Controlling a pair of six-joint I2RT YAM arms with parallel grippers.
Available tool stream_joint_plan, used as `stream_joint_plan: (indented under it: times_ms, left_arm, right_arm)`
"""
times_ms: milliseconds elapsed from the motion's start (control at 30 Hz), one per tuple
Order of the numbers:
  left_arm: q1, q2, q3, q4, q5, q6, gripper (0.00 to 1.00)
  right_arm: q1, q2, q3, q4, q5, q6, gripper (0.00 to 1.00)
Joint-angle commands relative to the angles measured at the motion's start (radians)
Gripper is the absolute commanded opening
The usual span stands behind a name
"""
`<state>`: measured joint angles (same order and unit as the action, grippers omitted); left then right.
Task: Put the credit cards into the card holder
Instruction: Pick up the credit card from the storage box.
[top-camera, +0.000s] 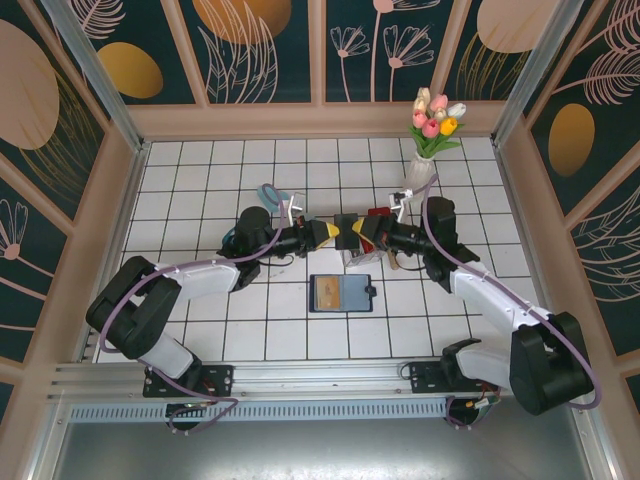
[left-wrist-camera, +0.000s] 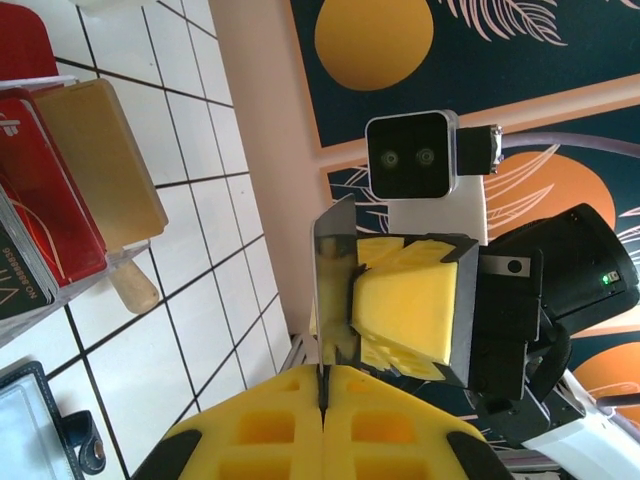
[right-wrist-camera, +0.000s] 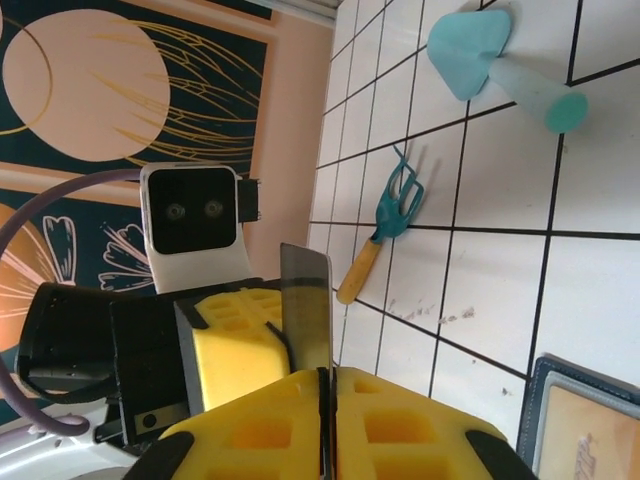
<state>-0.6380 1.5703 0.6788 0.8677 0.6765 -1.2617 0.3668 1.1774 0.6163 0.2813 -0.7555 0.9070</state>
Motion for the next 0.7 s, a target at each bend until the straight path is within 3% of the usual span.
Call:
stream_joint_plan:
  times_ms: [0, 233, 333, 500, 667]
  left_arm:
    - [-0.007, -0.034, -0.023, -0.017, -0.003, 0.045, 0.02]
    - [-0.024, -0.100, -0.047, -0.468, -0.215, 0.206, 0.00]
    - [-0.068, -0.088, -0.056, -0.530, -0.259, 0.220, 0.00]
    - [-0.124, -0.064, -0.064, -0.560, -0.327, 0.207, 0.00]
    - [-0.145, -0.038, -0.067, -0.545, -0.331, 0.200, 0.00]
  right_arm:
    - [0.008, -0.005, 0.006, -0.180, 0.121, -0.086, 0.23]
    - [0.134, -0.020, 0.046, -0.557, 0.532, -0.227, 0.51]
    - [0.233, 0.019, 0.067, -0.666, 0.726, -0.217, 0.57]
    - [0.354, 0.094, 0.081, -0.737, 0.858, -0.181, 0.62]
    - [0.405, 0.152, 0.088, -0.744, 0.880, -0.172, 0.65]
